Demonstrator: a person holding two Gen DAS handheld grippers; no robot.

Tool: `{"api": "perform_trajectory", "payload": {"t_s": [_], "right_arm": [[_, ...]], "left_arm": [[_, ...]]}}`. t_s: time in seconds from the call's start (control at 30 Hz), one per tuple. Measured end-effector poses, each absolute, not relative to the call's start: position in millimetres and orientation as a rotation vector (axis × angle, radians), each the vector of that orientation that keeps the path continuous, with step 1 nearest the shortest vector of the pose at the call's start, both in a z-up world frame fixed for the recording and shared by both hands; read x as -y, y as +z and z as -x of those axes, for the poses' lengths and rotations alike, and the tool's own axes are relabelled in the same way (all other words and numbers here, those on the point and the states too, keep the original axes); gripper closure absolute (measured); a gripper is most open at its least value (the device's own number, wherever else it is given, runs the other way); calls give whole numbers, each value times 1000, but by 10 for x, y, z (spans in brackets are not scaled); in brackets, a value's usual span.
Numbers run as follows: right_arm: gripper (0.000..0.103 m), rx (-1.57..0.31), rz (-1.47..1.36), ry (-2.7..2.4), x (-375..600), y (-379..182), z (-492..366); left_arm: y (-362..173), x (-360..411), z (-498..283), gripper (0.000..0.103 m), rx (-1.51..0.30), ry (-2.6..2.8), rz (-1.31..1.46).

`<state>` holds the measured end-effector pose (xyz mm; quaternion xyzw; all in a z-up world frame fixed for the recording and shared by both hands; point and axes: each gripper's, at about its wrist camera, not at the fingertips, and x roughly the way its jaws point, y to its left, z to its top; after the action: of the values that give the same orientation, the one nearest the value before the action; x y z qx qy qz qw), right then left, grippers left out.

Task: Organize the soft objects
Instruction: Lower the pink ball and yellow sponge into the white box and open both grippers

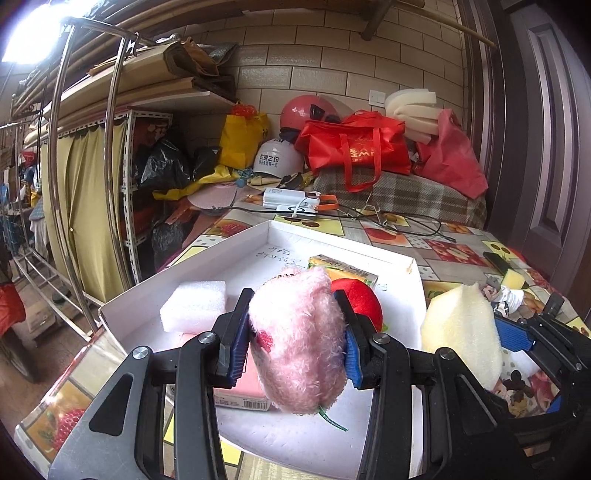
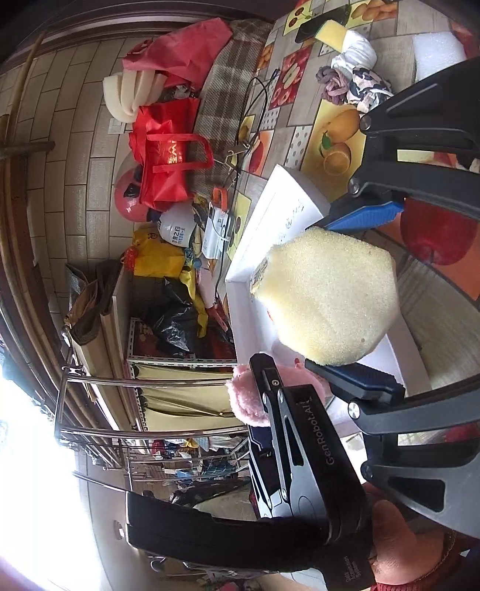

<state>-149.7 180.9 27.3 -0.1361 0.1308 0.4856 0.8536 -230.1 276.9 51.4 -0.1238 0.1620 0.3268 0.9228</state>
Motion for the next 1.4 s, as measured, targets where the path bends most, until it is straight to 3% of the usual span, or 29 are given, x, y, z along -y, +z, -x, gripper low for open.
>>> {"api": "perform_trajectory", "payload": {"t_s": [0.57, 0.9, 1.23, 1.27, 1.33, 1.37, 1.4], "right_arm": [[41, -543, 360, 1087, -2378, 93, 1112], [41, -562, 203, 881, -2335, 190, 593], [39, -441, 314, 927, -2470, 256, 826], [37, -438, 317, 928, -2473, 257, 831], [15, -436, 319, 922, -2476, 256, 825], [13, -433, 320, 916, -2474, 256, 826], [6, -428, 321, 909, -2472, 257, 830]], "left_arm": [[468, -3290, 2252, 61, -394, 663, 294], [455, -3539, 2147, 61, -415, 664, 306], [471, -3515, 2044, 60, -429, 666, 262], [480, -3490, 2046, 56, -423, 679, 249], [498, -3430, 2055, 35, -409, 716, 215], [508, -3396, 2065, 12, -398, 732, 197], [521, -3362, 2075, 0, -385, 748, 179]]}}
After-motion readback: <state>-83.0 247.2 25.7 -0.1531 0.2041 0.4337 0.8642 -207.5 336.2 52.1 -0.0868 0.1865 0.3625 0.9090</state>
